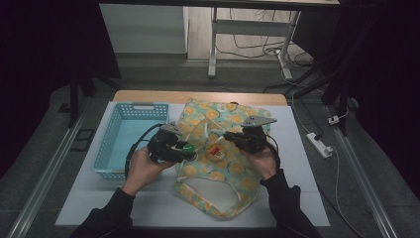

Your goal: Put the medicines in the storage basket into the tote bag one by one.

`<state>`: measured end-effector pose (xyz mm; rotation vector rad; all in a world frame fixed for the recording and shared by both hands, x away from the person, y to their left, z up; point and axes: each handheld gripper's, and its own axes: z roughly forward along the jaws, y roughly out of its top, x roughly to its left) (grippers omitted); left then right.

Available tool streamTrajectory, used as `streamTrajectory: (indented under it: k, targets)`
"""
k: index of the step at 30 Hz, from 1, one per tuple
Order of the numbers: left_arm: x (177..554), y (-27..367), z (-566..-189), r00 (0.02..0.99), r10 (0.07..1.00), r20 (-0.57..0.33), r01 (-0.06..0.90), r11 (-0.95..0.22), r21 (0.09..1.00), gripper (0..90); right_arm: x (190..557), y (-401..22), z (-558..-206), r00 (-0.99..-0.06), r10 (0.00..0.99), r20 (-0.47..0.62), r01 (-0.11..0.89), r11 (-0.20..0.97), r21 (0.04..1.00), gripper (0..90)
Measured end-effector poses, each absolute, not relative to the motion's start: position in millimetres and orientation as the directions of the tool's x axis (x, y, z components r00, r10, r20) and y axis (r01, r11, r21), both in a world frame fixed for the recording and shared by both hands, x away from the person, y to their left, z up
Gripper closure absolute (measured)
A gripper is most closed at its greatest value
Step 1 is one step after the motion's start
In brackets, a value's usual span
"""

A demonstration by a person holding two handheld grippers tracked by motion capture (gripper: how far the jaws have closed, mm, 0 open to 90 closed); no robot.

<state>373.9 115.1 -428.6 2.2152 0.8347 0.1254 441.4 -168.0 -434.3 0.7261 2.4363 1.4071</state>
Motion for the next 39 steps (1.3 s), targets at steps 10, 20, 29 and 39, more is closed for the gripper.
streamTrajectory:
  k: [10,20,29,39]
  targets:
    - [382,86,-442,0.806,0.573,-0.147,0.507,-0.541,0.671,52.2,443,-168,-437,-0.847,0.529,0.044,0.305,0.417,0.856,90.0]
    - [398,65,-452,0.806,0.577,-0.132,0.496,-0.539,0.681,52.2,444,-169,-437,-0.843,0.535,0.043,0.307,0.415,0.856,90.0]
    - [411,42,-455,0.812,0.566,-0.141,0.49,-0.532,0.691,52.1,443,-168,-435,-0.842,0.538,0.039,0.303,0.412,0.859,90.0]
    - [430,32,-463,0.793,0.596,-0.126,0.501,-0.519,0.693,52.1,443,-168,-435,-0.839,0.542,0.037,0.305,0.413,0.858,90.0]
